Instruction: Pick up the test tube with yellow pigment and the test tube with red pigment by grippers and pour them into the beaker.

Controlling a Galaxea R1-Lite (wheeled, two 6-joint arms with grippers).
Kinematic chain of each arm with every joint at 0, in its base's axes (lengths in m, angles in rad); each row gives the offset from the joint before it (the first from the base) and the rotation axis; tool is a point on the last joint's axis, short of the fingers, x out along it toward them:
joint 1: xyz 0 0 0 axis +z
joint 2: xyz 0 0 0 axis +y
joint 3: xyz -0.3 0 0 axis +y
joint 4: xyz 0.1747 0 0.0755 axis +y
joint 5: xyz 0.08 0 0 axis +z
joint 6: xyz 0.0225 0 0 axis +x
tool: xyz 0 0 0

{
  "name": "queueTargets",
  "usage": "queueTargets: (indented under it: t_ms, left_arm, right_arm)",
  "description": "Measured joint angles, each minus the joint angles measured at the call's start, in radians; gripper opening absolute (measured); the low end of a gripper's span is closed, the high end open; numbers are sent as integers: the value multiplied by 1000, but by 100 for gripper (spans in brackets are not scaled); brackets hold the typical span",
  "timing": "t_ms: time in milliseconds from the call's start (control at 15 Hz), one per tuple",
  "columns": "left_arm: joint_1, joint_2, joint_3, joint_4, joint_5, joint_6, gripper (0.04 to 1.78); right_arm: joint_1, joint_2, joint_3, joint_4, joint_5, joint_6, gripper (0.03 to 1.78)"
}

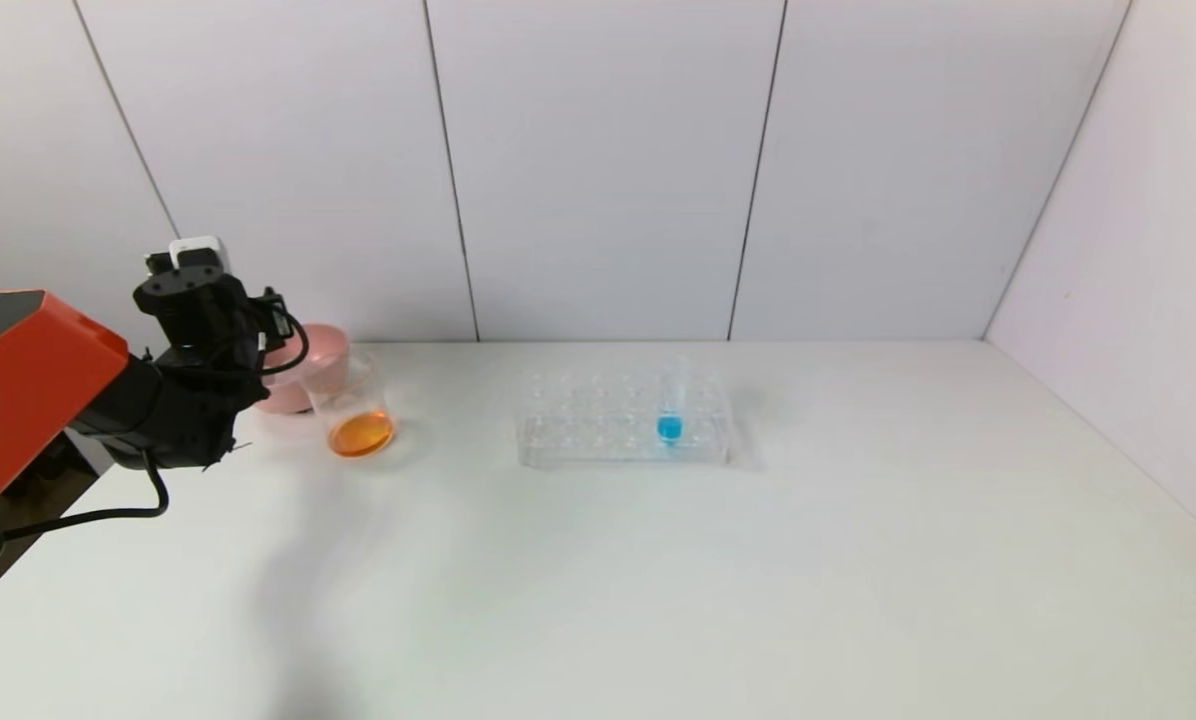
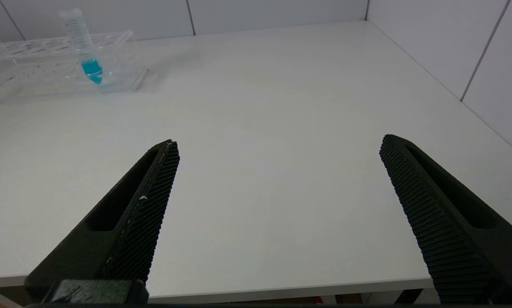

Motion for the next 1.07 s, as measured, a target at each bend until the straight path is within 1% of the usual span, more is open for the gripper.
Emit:
queueTargets:
  t_ms: [133,200,333,467,533,667,733,800,867,933,1000,1067]
  left_arm:
    - [0,-19,12,0,0,0,151]
    - [-1,-33,24,0,0,0,161]
    - [-8,-81,68,0,-3,0,175]
    - [-21,-152,121,20,-16,-8,178]
    - [-32,-193,141,53,-28,-25,178]
    - [-68,-281,167,162,-80,-101,178]
    - [-92,-330,185,218,-131,-150,178]
    - [-115,-377,213,261,-206,-186,178]
    - [-137,-424,246,280,-279,-197,178]
    - [-158,-464,271,287,-328,-193,178]
    - [-181,-510,301,291,-360,-170,178]
    - [-194,-549,329,292,-371,-133,178]
  right_arm:
    - [0,0,0,0,0,0,171]
    - [0,0,0,0,0,0,171]
    - [0,0,0,0,0,0,171]
    - [0,0,0,0,0,0,171]
    - [0,0,0,0,0,0,171]
    - [0,0,0,0,0,0,171]
    - [0,0,0,0,0,0,171]
    - [0,0,0,0,0,0,171]
    - [0,0,0,0,0,0,171]
    - [0,0,0,0,0,0,171]
    - [0,0,0,0,0,0,171]
    - [0,0,0,0,0,0,171]
